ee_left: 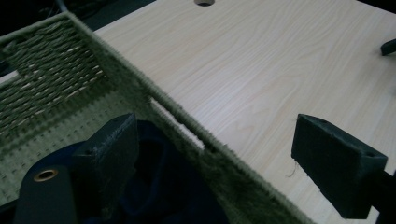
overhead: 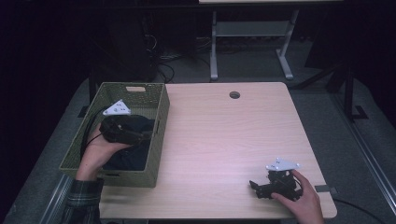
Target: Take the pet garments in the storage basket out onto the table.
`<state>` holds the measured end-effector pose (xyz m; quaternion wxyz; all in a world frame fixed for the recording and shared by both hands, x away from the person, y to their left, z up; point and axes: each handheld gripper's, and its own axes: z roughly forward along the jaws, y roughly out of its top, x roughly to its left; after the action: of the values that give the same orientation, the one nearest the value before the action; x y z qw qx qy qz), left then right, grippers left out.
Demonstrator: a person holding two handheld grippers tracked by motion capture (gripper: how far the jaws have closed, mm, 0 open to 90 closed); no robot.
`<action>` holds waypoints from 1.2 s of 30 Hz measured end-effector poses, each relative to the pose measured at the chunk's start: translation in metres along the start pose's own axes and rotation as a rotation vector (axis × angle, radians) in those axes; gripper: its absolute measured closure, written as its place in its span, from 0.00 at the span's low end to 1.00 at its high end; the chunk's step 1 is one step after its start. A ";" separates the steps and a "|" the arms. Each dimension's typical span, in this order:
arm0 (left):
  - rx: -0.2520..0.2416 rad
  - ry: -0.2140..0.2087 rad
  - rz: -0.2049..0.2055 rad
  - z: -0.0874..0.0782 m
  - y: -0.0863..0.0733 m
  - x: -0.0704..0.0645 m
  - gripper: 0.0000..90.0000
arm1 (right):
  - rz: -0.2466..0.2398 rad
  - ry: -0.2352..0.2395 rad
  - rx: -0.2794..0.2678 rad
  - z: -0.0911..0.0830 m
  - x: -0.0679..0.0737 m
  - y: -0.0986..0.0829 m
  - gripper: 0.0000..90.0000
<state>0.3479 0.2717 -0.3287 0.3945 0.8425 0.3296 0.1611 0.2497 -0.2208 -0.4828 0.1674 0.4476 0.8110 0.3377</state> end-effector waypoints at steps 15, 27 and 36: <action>0.023 0.036 -0.043 -0.001 -0.025 0.026 0.16 | -0.002 0.000 0.000 0.000 0.000 0.000 0.00; 0.056 0.043 -0.042 0.006 -0.040 0.039 0.16 | 0.001 0.000 0.000 0.000 0.000 0.000 0.00; 0.075 0.033 -0.063 0.015 -0.058 0.050 0.16 | -0.001 0.000 0.000 0.000 0.000 0.000 0.00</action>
<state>0.3678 0.3240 -0.3824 0.3619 0.8433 0.3680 0.1499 0.2497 -0.2208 -0.4828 0.1673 0.4473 0.8111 0.3377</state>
